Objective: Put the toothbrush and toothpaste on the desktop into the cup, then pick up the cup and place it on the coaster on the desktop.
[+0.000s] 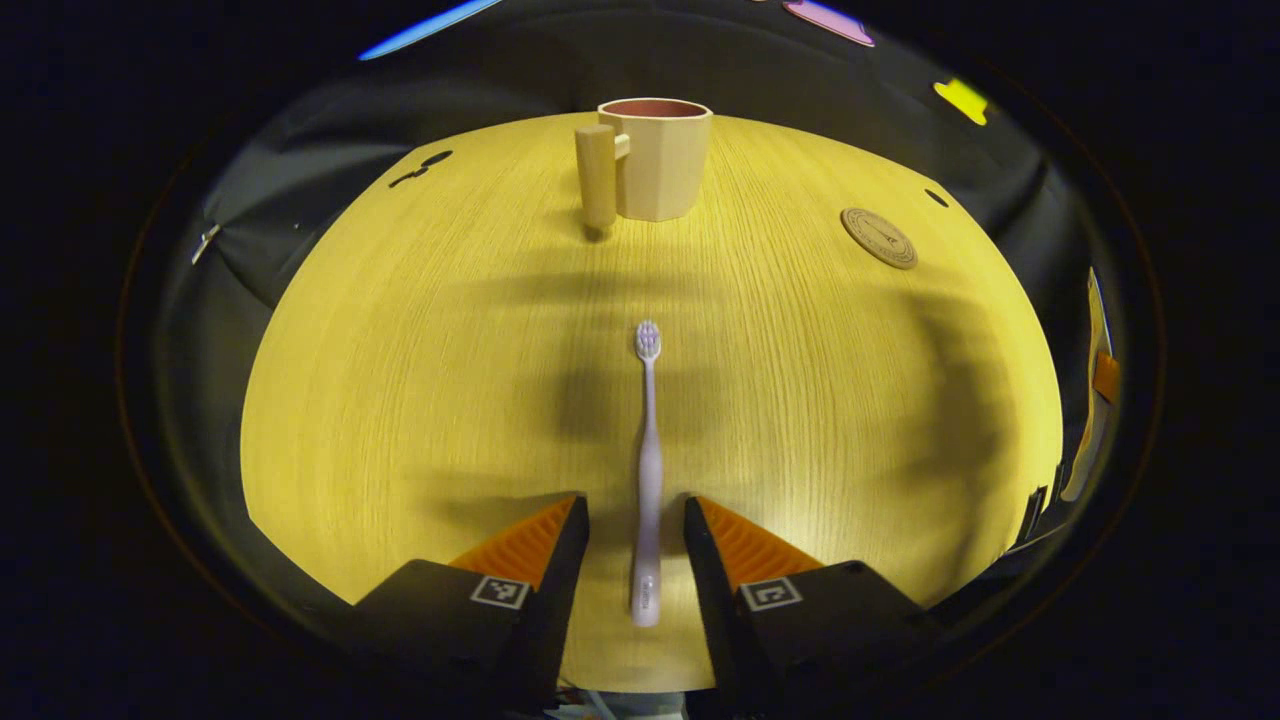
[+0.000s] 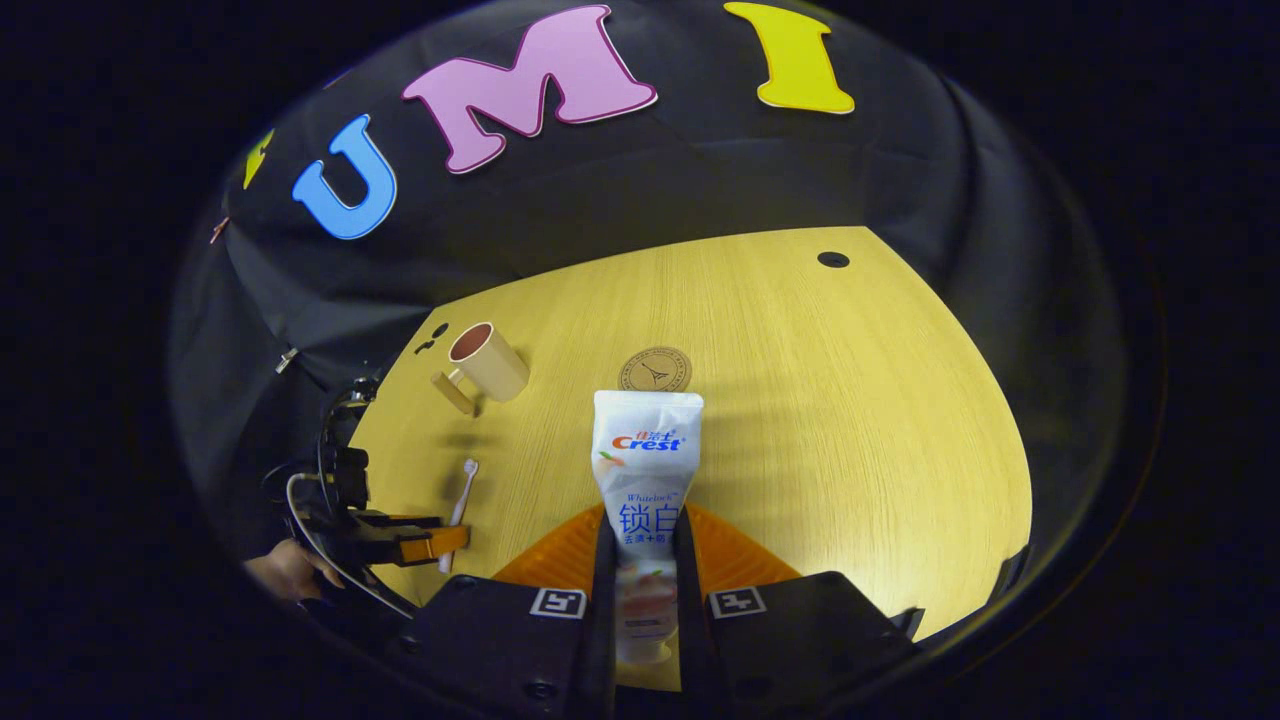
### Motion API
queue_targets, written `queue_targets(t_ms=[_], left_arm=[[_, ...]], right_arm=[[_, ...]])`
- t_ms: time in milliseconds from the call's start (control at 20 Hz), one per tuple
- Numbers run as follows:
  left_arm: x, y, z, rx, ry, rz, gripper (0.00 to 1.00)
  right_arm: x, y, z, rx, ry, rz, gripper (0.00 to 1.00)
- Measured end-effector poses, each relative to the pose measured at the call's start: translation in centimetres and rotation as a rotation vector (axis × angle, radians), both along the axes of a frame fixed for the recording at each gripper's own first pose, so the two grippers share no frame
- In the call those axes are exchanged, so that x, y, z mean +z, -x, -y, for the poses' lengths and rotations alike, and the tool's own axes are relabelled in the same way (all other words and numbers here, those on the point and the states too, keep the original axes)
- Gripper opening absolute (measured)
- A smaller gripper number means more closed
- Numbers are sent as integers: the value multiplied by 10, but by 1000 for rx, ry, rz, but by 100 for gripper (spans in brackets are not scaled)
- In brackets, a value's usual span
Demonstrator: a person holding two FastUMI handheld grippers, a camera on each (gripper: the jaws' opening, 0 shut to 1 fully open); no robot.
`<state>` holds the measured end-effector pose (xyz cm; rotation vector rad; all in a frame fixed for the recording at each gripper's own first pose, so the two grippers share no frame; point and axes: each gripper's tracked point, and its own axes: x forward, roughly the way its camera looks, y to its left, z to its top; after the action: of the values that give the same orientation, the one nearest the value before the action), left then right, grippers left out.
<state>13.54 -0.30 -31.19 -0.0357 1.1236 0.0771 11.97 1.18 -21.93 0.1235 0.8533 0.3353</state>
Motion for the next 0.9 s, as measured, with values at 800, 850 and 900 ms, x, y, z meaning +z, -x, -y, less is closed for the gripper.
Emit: queue_targets(t_ms=[800,850,900], left_arm=[[4,2,10,-15,16,-45,6],[7,3,7,1,17,-28,7],[10,3,4,20,24,-14,7]], right_arm=[[-4,-46,-29,112,19,1,29],[2,-51,-36,122,11,12,29],[10,-58,-44,137,7,33,30]])
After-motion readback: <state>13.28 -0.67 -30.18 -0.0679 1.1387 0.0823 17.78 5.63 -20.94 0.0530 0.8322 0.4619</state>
